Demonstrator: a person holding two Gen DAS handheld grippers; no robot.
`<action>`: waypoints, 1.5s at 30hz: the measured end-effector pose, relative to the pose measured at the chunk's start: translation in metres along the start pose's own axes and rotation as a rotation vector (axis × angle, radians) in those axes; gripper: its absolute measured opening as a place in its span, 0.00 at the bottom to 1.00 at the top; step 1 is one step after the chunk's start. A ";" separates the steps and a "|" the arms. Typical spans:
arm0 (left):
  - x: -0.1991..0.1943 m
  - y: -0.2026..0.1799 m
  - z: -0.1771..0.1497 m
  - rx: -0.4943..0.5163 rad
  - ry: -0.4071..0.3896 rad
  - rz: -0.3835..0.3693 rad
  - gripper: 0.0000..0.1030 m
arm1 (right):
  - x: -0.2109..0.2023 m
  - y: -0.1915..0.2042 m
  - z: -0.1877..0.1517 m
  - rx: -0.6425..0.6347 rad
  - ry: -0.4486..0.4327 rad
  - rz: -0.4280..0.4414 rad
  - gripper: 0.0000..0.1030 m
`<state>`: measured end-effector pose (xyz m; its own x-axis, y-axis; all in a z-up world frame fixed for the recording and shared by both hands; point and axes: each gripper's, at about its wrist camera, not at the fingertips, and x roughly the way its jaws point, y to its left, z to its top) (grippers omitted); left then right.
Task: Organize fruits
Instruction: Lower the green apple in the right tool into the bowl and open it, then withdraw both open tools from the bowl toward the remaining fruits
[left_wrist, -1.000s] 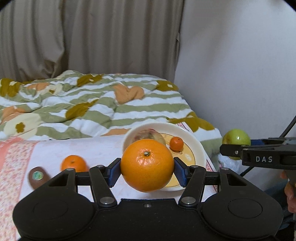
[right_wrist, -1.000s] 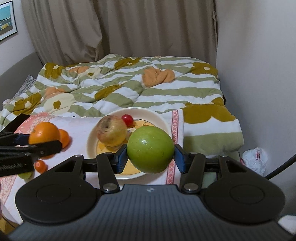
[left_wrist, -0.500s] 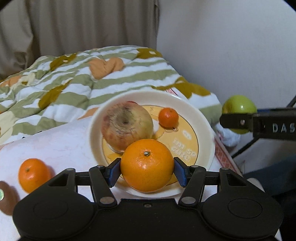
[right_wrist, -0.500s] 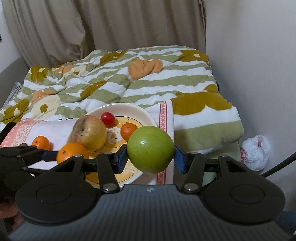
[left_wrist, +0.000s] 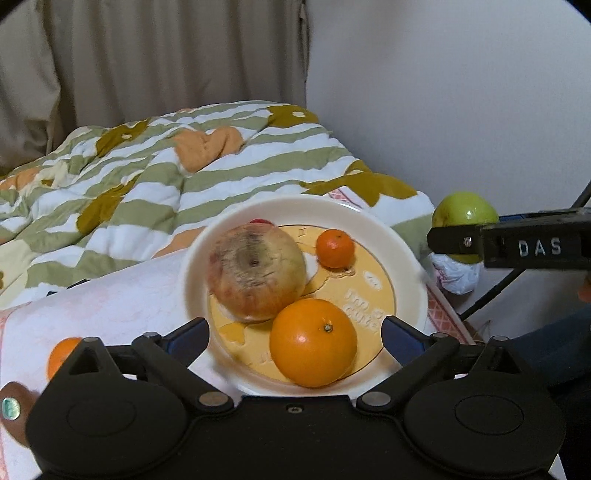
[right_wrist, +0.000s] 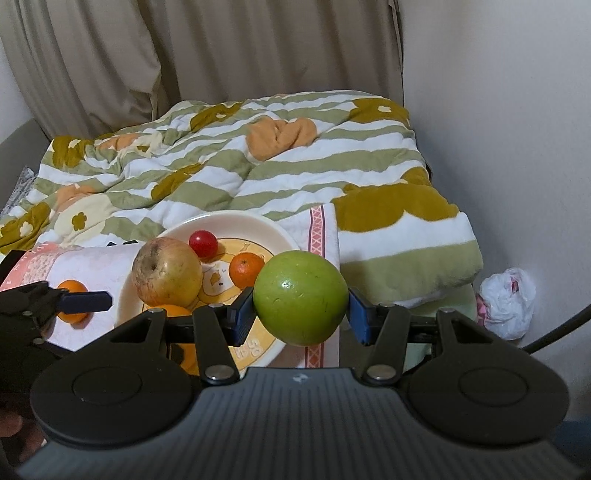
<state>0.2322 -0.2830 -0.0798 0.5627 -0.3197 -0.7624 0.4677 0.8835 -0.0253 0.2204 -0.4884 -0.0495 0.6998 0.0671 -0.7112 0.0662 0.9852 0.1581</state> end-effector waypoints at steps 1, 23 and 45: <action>-0.002 0.003 0.000 -0.006 0.003 0.006 0.98 | 0.001 0.001 0.002 -0.003 0.000 0.003 0.66; -0.037 0.049 -0.025 -0.192 0.009 0.130 0.98 | 0.064 0.035 -0.004 -0.004 0.104 0.133 0.66; -0.075 0.029 -0.033 -0.181 -0.074 0.188 0.98 | 0.008 0.026 -0.004 -0.010 -0.022 0.127 1.00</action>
<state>0.1811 -0.2221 -0.0450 0.6795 -0.1627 -0.7154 0.2245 0.9744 -0.0085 0.2246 -0.4613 -0.0538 0.7173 0.1886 -0.6708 -0.0309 0.9704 0.2397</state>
